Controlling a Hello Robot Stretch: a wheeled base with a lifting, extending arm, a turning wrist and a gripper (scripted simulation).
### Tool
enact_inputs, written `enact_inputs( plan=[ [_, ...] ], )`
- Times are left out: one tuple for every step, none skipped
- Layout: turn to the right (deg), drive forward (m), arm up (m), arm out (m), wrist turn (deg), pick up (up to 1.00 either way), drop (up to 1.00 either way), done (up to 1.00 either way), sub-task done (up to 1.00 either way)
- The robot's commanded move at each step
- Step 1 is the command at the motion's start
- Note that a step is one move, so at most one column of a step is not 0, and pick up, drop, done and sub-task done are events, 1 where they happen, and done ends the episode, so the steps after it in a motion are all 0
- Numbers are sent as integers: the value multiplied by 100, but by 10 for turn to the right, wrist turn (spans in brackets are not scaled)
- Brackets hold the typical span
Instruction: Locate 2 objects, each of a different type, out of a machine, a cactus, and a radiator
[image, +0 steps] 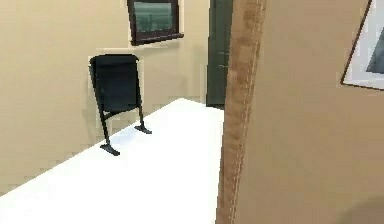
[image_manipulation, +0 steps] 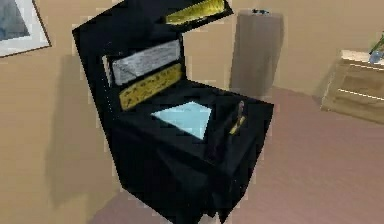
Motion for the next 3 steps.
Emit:
enact_inputs(
  plan=[
    [0,35,0,0,0,0,0,0,0],
    [-450,0,0,0,0,0,0,0,0],
    [-60,0,0,0,0,0,0,0,0]
  ],
)
